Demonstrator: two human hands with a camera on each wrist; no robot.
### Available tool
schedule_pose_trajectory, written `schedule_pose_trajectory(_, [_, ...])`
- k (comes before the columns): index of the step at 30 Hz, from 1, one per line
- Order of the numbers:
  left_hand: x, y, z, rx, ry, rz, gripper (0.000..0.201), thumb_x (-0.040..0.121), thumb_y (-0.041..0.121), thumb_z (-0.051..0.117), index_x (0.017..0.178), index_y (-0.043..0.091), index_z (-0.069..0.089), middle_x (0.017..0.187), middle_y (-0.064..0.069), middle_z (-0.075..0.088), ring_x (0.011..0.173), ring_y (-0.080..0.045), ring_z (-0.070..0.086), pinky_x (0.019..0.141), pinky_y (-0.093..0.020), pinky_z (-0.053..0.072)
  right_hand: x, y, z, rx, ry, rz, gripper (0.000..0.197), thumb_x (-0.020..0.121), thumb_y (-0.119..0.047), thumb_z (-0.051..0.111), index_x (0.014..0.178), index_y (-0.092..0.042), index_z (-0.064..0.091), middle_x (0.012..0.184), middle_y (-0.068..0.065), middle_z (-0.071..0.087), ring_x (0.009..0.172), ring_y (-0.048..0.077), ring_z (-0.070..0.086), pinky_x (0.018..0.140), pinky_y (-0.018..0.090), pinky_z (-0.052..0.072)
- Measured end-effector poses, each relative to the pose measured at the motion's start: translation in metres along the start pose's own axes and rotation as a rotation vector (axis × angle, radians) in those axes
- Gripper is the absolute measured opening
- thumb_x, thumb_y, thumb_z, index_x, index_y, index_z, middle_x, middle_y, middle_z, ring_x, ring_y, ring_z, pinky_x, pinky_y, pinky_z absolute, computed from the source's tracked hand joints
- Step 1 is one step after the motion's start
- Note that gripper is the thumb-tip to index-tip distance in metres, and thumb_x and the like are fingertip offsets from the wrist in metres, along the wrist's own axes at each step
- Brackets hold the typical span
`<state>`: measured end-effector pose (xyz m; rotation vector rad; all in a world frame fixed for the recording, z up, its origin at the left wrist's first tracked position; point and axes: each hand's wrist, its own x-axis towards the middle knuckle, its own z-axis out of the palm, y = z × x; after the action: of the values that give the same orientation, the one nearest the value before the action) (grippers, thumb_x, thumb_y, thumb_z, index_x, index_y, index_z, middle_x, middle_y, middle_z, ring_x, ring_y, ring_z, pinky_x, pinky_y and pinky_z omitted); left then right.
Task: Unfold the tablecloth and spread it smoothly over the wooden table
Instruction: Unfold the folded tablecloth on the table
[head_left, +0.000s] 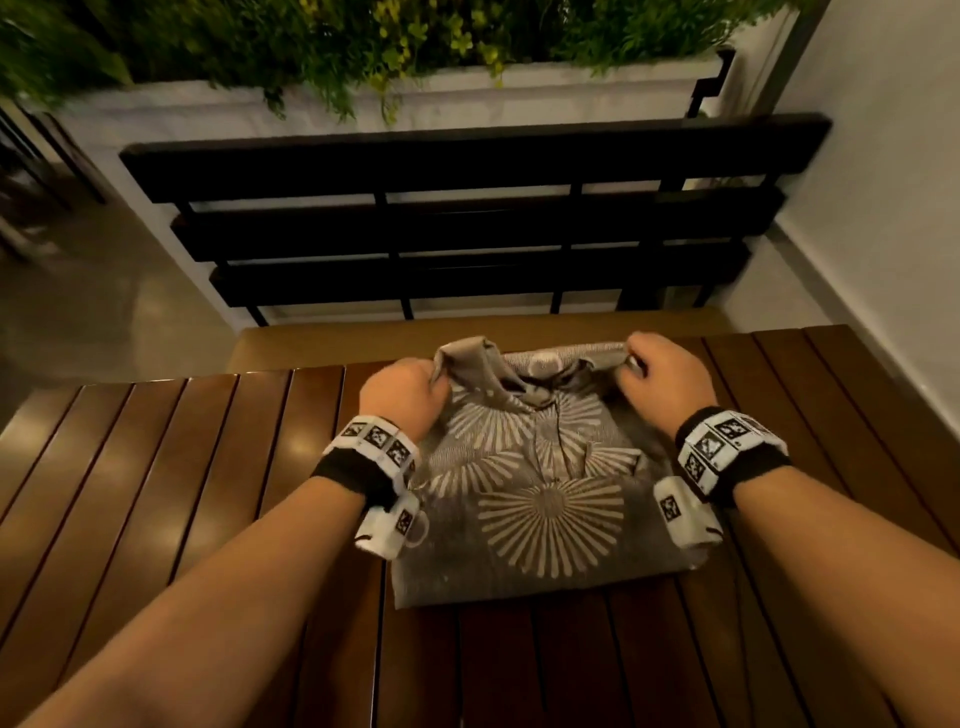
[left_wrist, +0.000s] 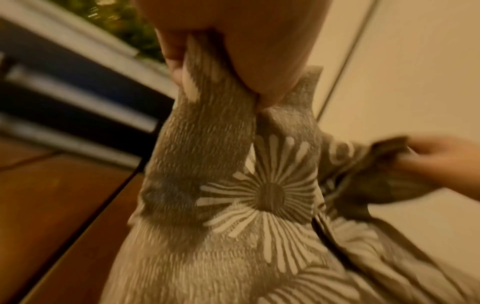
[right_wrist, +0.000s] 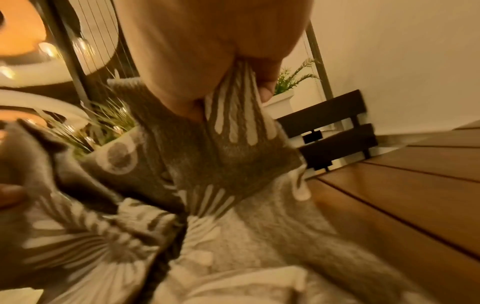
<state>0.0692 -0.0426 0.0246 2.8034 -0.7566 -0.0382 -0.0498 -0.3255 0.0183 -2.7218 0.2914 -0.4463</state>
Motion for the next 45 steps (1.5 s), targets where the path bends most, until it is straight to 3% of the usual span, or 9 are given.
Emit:
schedule_pose_trajectory(2, [-0.012,0.015,0.005,0.160,-0.043,0.155,0.027,0.097,0.031,0.045,0.094,0.013,0.064,0.089,-0.005,0.063,0.075,-0.025,0.061,0.063,-0.033,0.049,-0.007,-0.014,0.000,-0.110,-0.104,-0.140,0.010,0.086,-0.021,0.051,0.080,-0.013,0.055,0.081,0.006,0.055,0.079,0.029,0.055,0.062,0.034,0.040])
schedule_pose_trajectory(7, [-0.062,0.020,0.061,0.349,-0.562,0.350,0.023,0.095,0.025,0.050,0.113,0.017,0.062,0.111,-0.005,0.064,0.097,-0.025,0.063,0.082,-0.040,0.055,-0.054,-0.011,0.026,-0.450,-0.909,-0.237,0.023,0.090,-0.022,0.050,0.109,-0.018,0.062,0.111,0.005,0.063,0.105,0.025,0.058,0.088,0.036,0.044])
schedule_pose_trajectory(12, [-0.074,0.018,0.068,0.173,-0.571,0.219,0.042,0.088,0.022,0.061,0.126,0.016,0.044,0.115,-0.006,0.063,0.100,-0.026,0.064,0.076,-0.036,0.050,-0.072,-0.006,0.041,-0.455,-0.906,-0.162,0.023,0.086,-0.019,0.049,0.106,-0.022,0.061,0.109,0.002,0.061,0.106,0.024,0.057,0.099,0.042,0.037])
schedule_pose_trajectory(18, [-0.073,0.001,0.066,-0.090,-0.690,0.034,0.113,0.080,0.030,0.070,0.143,0.047,-0.022,0.096,-0.004,0.067,0.077,-0.017,0.063,0.074,-0.035,0.058,-0.079,-0.008,0.043,-0.390,-0.904,-0.174,0.014,0.087,-0.015,0.045,0.080,-0.027,0.045,0.089,-0.006,0.047,0.087,0.017,0.047,0.096,0.039,0.034])
schedule_pose_trajectory(22, [-0.074,-0.008,0.065,0.125,-0.697,0.078,0.091,0.087,0.042,0.057,0.150,0.043,-0.008,0.095,-0.001,0.064,0.081,-0.019,0.062,0.071,-0.036,0.058,-0.086,-0.016,0.049,-0.313,-0.850,-0.172,0.012,0.085,-0.015,0.049,0.092,-0.024,0.050,0.101,-0.001,0.050,0.103,0.023,0.050,0.093,0.039,0.032])
schedule_pose_trajectory(26, [-0.080,-0.020,0.064,0.200,-0.603,0.060,0.085,0.086,0.051,0.054,0.150,0.046,-0.002,0.118,-0.008,0.051,0.105,-0.028,0.054,0.084,-0.042,0.054,-0.088,-0.015,0.049,-0.261,-0.660,-0.098,0.057,0.073,-0.027,0.068,0.123,-0.026,0.041,0.127,0.002,0.040,0.122,0.024,0.038,0.104,0.042,0.029])
schedule_pose_trajectory(30, [-0.089,-0.046,0.057,0.139,-0.460,0.090,0.084,0.080,0.030,0.066,0.149,0.038,0.018,0.140,-0.008,0.033,0.127,-0.032,0.034,0.103,-0.046,0.043,-0.090,-0.013,0.043,-0.129,-0.589,0.074,0.083,0.068,-0.032,0.075,0.138,-0.026,0.030,0.142,0.003,0.035,0.130,0.026,0.035,0.109,0.047,0.032])
schedule_pose_trajectory(40, [-0.102,-0.060,-0.008,0.109,-0.470,0.278,0.020,0.092,0.026,0.054,0.102,0.030,0.070,0.080,0.015,0.063,0.071,-0.003,0.056,0.061,-0.011,0.035,-0.062,-0.007,-0.013,-0.036,-0.844,0.064,0.014,0.082,-0.019,0.063,0.087,-0.029,0.071,0.090,-0.005,0.070,0.085,0.011,0.064,0.082,0.039,0.054])
schedule_pose_trajectory(45, [-0.064,-0.060,-0.042,-0.060,-0.632,0.172,0.018,0.087,0.019,0.062,0.098,0.026,0.074,0.091,0.012,0.067,0.083,-0.006,0.061,0.080,-0.025,0.053,-0.021,-0.009,-0.053,0.058,-0.806,0.147,0.015,0.081,-0.013,0.069,0.078,-0.027,0.073,0.085,-0.005,0.072,0.080,0.011,0.063,0.077,0.031,0.048])
